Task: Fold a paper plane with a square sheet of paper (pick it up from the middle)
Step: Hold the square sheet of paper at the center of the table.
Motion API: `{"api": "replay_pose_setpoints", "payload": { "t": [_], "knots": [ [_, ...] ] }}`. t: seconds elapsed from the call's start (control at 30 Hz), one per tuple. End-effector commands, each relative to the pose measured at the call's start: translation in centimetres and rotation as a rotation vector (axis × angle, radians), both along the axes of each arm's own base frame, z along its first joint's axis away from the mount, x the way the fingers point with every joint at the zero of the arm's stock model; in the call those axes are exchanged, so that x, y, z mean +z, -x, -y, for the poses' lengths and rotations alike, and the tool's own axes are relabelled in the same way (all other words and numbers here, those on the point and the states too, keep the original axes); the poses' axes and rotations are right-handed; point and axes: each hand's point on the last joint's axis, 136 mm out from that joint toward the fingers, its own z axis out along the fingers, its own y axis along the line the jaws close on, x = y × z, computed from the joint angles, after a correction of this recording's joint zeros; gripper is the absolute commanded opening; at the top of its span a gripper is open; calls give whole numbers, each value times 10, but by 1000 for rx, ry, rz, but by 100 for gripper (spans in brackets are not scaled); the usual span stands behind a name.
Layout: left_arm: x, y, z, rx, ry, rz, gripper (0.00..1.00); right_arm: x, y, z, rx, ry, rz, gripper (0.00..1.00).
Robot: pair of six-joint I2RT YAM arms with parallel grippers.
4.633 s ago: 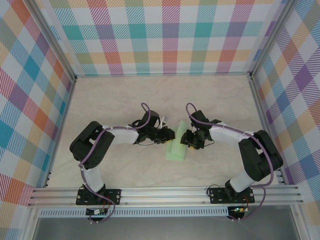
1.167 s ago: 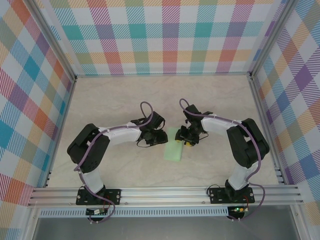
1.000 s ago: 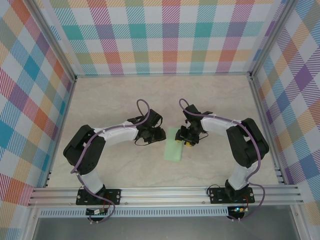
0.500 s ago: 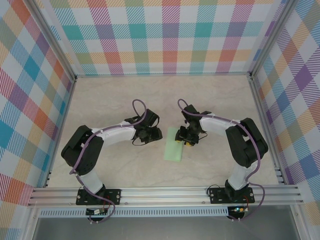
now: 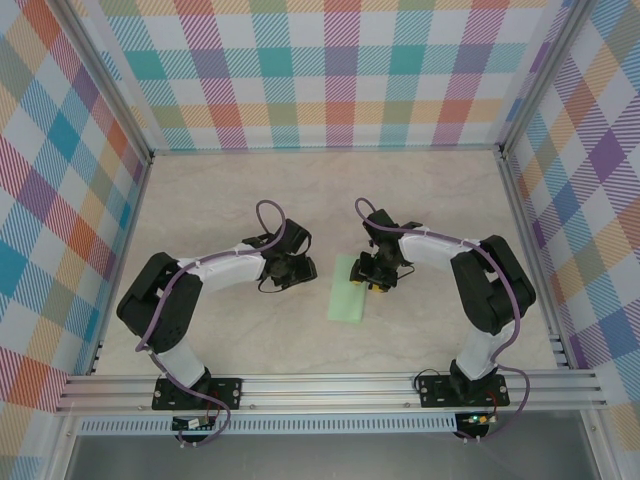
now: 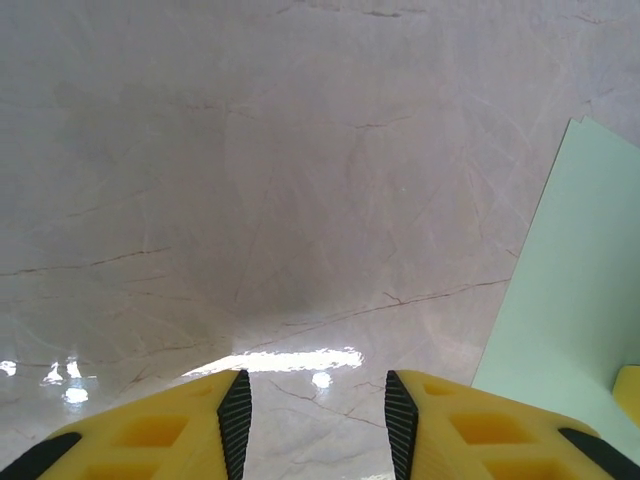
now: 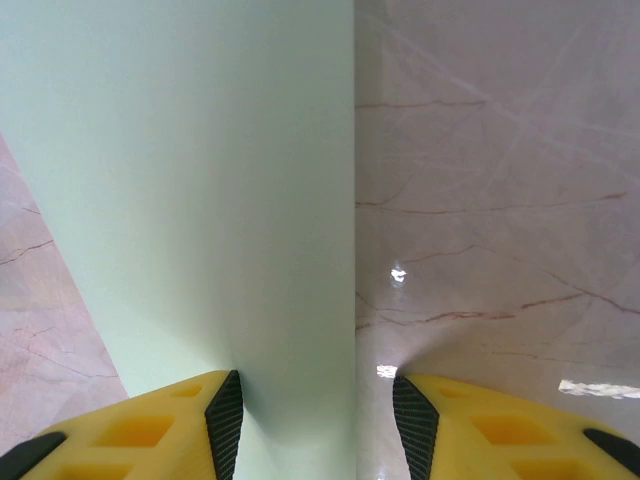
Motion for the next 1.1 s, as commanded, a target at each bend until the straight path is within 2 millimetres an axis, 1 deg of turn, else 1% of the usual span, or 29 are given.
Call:
{"api": "replay_pose_setpoints", "payload": {
  "t": [0.0,0.3,0.47,0.57,0.63,0.93,1.07],
  "knots": [
    [8,1,-7,19,3,11,43,-30,14,25,-14,141,-67,49],
    [13,5,-6,14,35,29,47,-38,18,29,-11,172,-84,49],
    [11,6,2,-4,79,15,47,-40,20,30,4,187,-83,49],
    [8,8,3,-6,84,2,47,-40,21,31,13,198,-82,48],
    [12,3,8,-8,107,26,47,-41,22,33,14,210,-82,48],
    [10,4,10,-14,112,19,47,-45,24,33,15,218,-90,48],
    [10,5,14,-26,134,14,46,-46,23,31,19,218,-94,49]
  ]
}}
